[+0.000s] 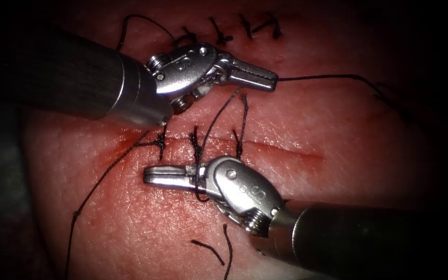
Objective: Wound Closure
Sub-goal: Wrap suture counter-clockwise around right needle driver
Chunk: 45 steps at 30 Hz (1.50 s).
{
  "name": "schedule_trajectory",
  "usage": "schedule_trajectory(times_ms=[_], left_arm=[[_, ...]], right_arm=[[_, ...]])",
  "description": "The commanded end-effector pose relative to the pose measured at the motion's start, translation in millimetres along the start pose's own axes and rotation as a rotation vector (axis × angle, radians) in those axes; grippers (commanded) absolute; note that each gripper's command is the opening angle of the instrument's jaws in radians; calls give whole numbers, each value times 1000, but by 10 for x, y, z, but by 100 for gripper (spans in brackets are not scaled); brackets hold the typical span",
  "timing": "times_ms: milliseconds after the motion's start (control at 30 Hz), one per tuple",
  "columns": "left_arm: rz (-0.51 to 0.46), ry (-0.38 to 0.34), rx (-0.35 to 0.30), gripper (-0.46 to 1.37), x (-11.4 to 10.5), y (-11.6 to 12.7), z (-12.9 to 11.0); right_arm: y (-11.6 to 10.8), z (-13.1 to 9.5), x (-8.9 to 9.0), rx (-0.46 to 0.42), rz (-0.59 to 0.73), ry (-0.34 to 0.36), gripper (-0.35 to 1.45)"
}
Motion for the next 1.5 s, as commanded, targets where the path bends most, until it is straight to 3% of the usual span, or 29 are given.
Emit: schedule_trajectory(times_ms=[33,100,167,200,333,433,500,633,767,900,1000,1133,1233,1267,1367,1433,1500], left_arm=[[12,16,-8,-35,-2,1,0],[35,49,14,-35,-7,1,-6],[63,88,32,-35,-16,4,-10],[70,92,34,-35,-17,4,-10],[132,152,70,-35,-34,10,-14],[153,191,105,-35,-40,9,-18],[164,223,133,-35,-43,8,-21],[171,275,274,-35,-46,10,-30],[196,264,255,-35,-50,19,-35],[216,277,297,-35,-50,30,-38],[213,274,289,-35,-55,39,-36],[210,271,275,-35,-58,46,-33],[195,306,379,-35,-57,49,-34],[185,327,444,-35,-56,50,-36],[173,350,515,-35,-55,53,-39],[157,379,608,-35,-54,58,-42],[152,386,631,-35,-55,62,-43]], right_arm=[[-5,7,2,-11,13,36,-35],[-5,-1,5,-37,25,87,-35],[-4,-7,10,-166,38,135,-35],[-4,-7,10,-172,39,138,-35],[-4,-14,20,-418,63,231,-35],[-6,-17,25,-503,71,263,-35],[-6,-19,27,-506,71,263,-35],[-6,-28,32,-457,64,241,-35],[-5,-35,39,-420,91,227,-35],[-4,-37,42,-400,124,220,-35],[-2,-37,44,-428,145,235,-35],[-1,-37,47,-431,148,237,21],[0,-39,47,-433,149,237,57],[-1,-43,47,-429,144,233,71],[0,-48,47,-427,146,230,75],[1,-53,47,-433,156,218,74],[2,-57,47,-470,165,213,74]])
